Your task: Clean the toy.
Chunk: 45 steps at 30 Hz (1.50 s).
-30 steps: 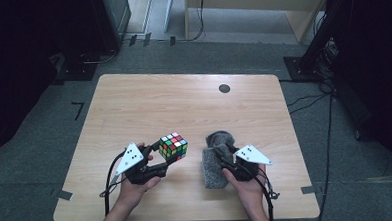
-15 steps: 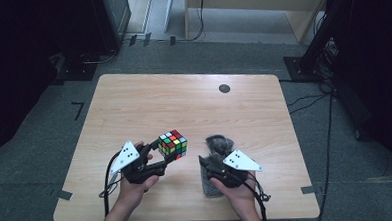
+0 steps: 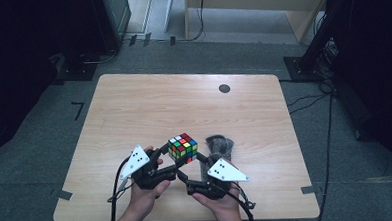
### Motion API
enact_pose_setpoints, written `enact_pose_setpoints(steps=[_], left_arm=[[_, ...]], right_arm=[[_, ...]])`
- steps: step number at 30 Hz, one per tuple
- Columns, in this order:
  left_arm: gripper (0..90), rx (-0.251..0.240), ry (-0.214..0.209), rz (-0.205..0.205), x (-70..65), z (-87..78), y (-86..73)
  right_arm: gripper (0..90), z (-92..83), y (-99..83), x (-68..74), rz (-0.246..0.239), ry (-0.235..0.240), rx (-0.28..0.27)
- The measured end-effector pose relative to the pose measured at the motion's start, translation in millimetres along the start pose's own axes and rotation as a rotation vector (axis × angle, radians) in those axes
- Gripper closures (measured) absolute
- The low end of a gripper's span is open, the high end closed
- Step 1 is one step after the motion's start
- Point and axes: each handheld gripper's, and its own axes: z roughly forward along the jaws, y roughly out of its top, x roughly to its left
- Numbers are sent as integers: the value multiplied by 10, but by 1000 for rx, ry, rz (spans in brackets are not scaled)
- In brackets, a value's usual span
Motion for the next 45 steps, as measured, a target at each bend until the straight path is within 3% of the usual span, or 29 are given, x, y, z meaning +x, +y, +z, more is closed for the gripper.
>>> enact_pose_setpoints(steps=[5, 9, 12, 18, 28, 32, 39, 45], left_arm=[[343, 6, -12, 3, -77, 33, -29], [343, 26, -14, 8, -97, 59, -56], [342, 26, -16, -12, -97, 73, -71], [341, 51, -7, -23, -80, 97, -89], [316, 78, -25, -19, -43, 94, -46], [295, 71, -34, -22, -8, 69, -14], [236, 8, -19, -37, 137, -69, 131], [203, 32, -19, -16, 313, -120, 167]], right_arm=[[222, -15, 9, -7, 20, -25, -27], [283, -17, 2, 4, 2, -55, -22], [291, -27, -5, 14, -17, -82, -37], [339, -38, -27, -13, -16, -103, -20], [345, -57, 15, -78, -112, -86, 34], [345, -55, 15, -126, -110, -84, 57], [347, -68, 5, -287, -104, -131, 117], [346, -179, 131, -467, -78, -152, 122]])
